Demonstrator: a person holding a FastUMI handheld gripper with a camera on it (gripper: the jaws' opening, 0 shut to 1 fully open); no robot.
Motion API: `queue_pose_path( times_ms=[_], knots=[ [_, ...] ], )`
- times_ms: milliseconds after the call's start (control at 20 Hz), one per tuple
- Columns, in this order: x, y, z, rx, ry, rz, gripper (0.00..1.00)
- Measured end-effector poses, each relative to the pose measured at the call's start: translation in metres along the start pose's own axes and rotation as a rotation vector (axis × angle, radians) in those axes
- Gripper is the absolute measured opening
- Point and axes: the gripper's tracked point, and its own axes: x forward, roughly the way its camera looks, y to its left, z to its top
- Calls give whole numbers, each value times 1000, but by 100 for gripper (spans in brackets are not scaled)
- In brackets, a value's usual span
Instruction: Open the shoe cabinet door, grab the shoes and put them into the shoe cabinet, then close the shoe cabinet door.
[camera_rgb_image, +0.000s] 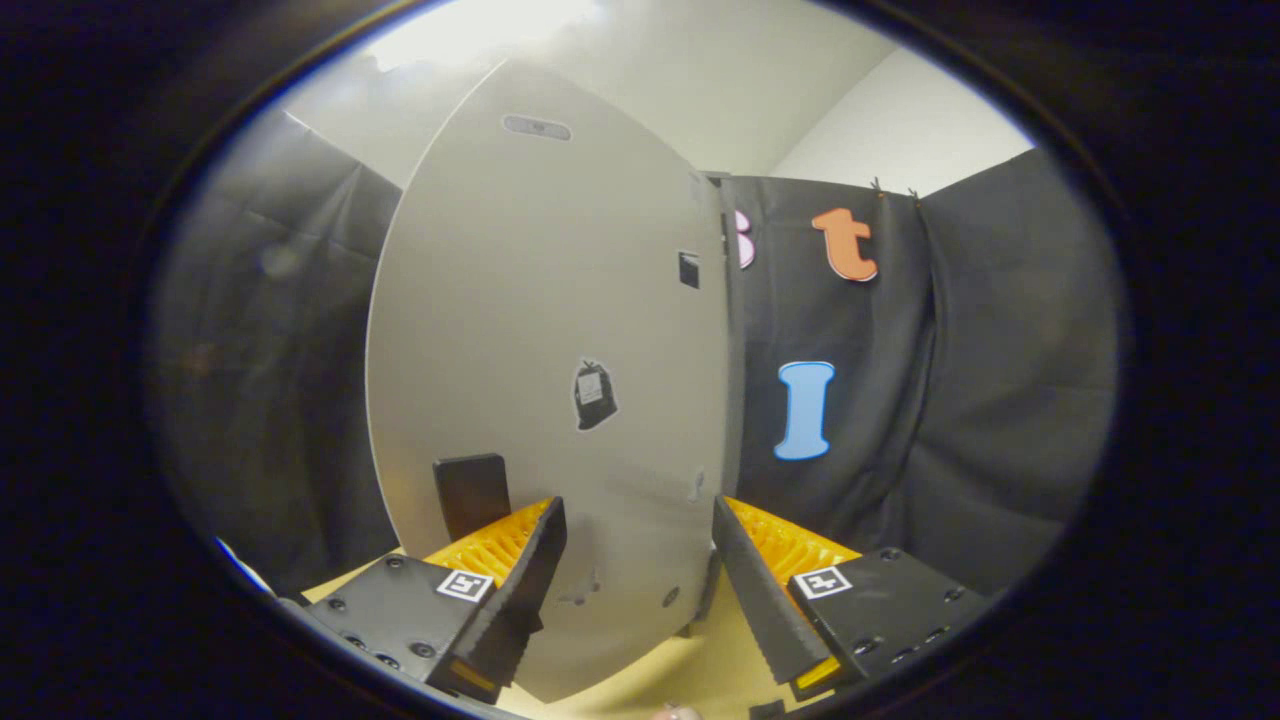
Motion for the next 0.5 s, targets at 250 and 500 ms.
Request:
queue_pose_path(
  times_ms=[250, 500],
  knots=[
    [47, 58, -6, 16, 10, 44, 93],
    [94, 91, -11, 52, 12, 55, 93]
  ],
)
